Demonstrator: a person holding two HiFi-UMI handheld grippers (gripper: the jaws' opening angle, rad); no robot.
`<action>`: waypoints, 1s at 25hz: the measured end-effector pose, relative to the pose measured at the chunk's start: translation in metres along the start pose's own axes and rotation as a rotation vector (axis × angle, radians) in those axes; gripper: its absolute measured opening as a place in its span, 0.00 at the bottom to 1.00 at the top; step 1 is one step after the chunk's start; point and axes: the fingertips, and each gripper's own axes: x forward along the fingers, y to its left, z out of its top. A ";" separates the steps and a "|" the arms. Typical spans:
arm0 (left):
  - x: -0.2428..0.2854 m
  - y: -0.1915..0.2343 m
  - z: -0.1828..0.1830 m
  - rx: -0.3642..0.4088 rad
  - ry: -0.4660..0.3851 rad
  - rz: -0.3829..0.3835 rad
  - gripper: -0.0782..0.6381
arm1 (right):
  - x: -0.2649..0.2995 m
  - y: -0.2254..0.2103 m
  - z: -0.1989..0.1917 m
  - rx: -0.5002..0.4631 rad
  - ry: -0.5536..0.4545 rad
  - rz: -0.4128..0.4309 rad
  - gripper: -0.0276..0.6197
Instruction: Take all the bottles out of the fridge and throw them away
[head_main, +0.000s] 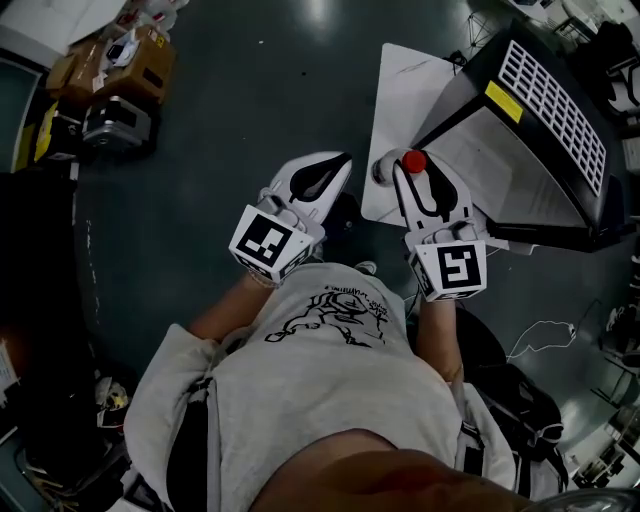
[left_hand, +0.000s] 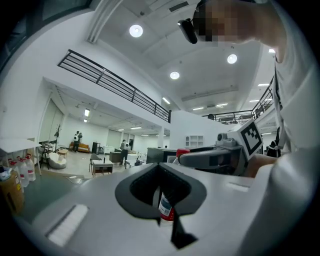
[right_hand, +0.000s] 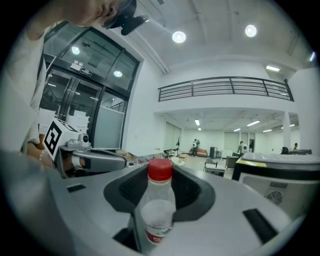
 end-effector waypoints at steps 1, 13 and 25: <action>-0.005 0.006 0.000 0.001 -0.001 0.010 0.12 | 0.006 0.005 0.000 0.001 -0.002 0.009 0.28; -0.060 0.068 -0.003 -0.002 0.002 0.115 0.12 | 0.069 0.063 0.014 -0.006 0.000 0.100 0.28; -0.083 0.081 -0.004 -0.017 0.000 0.157 0.12 | 0.086 0.093 0.019 -0.026 -0.009 0.174 0.28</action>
